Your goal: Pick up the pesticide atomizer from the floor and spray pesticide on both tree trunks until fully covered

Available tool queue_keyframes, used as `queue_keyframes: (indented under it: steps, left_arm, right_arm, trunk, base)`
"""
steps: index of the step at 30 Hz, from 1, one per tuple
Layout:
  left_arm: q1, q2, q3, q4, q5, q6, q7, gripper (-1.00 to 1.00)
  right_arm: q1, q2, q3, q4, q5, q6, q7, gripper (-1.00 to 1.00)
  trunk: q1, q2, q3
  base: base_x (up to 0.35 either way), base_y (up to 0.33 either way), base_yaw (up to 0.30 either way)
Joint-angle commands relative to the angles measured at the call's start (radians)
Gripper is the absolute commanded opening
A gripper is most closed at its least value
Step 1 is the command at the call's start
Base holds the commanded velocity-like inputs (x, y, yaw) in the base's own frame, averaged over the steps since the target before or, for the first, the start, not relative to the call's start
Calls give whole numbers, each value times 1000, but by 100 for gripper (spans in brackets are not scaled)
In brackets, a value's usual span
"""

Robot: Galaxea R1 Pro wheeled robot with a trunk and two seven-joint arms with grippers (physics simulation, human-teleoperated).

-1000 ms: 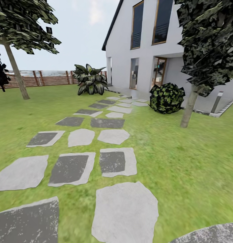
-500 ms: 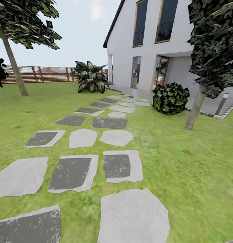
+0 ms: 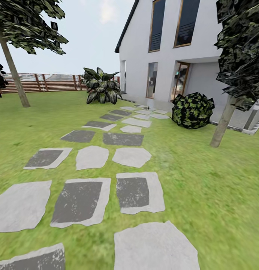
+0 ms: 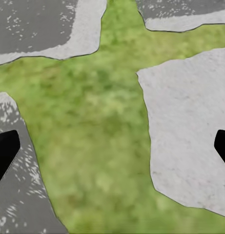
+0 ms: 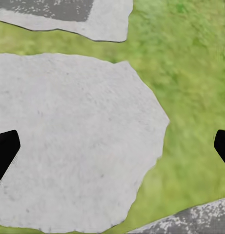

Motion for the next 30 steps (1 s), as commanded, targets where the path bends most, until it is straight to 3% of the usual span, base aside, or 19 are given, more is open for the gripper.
queue_keyframes:
  steps: [1, 30]
  left_arm:
    - [-1, -1, 5, 1, -11, -3, 6, 100]
    - [-1, -1, 5, 0, -11, -3, 6, 100]
  right_arm:
    - [-1, -1, 8, 0, 1, 0, -9, 100]
    - [-1, -1, 8, 0, 1, -1, -9, 100]
  trunk:
    - [1, 0, -1]
    - [1, 0, -1]
  base:
    - [349, 18, 0]
    - [350, -42, 7]
